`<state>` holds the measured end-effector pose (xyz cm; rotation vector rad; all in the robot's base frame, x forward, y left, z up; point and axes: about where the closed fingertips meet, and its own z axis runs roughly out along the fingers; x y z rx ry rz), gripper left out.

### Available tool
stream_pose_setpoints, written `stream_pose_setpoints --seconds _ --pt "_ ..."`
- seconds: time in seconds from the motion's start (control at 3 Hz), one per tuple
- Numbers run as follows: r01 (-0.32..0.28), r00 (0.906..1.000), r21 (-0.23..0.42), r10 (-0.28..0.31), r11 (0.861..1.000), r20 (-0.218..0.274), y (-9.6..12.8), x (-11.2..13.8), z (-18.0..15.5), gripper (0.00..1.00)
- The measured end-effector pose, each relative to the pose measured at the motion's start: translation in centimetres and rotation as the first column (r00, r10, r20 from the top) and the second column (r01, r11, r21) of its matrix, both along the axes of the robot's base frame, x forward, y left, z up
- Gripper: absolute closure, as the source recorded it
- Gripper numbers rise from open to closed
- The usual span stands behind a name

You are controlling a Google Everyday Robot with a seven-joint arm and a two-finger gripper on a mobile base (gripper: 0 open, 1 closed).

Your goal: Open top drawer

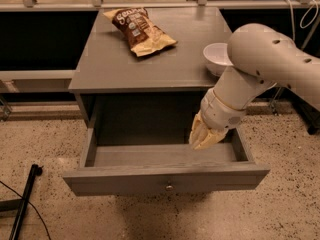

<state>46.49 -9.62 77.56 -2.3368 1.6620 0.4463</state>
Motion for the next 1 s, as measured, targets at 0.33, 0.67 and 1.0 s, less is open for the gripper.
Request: stream_pose_setpoints --seconds 0.33,0.67,1.0 --pt "-0.004 1.0 -0.007 0.004 1.0 -0.007 0.06 0.13 -0.62 0.75" --pt "-0.003 1.0 -0.007 0.003 1.0 -0.007 0.07 0.13 -0.64 0.44" --pt "-0.003 1.0 -0.007 0.003 1.0 -0.007 0.07 0.13 -0.64 0.22"
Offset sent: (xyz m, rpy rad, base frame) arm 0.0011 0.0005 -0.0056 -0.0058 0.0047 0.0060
